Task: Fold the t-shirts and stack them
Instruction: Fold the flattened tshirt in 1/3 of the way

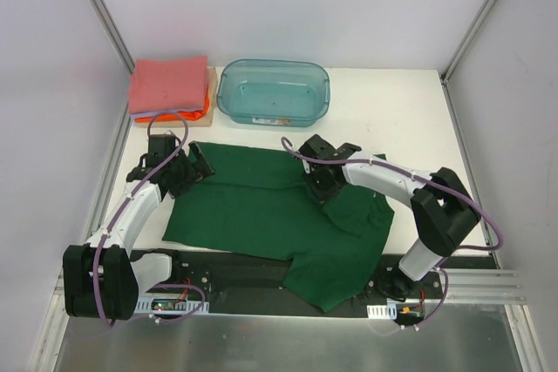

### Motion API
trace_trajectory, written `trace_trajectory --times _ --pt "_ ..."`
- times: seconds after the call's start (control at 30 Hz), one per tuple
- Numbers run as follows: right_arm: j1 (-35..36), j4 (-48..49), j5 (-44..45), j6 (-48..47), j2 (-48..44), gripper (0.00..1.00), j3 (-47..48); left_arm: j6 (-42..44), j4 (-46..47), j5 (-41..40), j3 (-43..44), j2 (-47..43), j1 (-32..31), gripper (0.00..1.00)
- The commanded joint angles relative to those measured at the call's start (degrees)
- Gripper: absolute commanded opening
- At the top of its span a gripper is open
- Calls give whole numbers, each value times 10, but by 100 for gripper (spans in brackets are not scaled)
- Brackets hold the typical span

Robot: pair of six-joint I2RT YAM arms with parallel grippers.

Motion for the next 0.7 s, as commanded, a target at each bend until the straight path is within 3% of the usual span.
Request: trace_trajectory --times 0.0,0.17,0.27,0.43,0.57,0.67 --pt "4 -80 -36 73 -32 3 51 3 9 -14 12 1 0 99" --pt "4 -100 -87 85 -39 6 66 6 10 -16 12 -1 -1 99" --pt "5 -109 -74 85 -24 20 77 9 9 -14 12 1 0 99" --pt "4 -124 19 115 -24 61 83 12 4 -12 14 2 0 99" --pt "-4 -107 87 139 -93 77 59 13 2 -9 14 4 -1 99" --pt "-45 -77 113 190 -153 83 5 12 2 5 19 14 0 99"
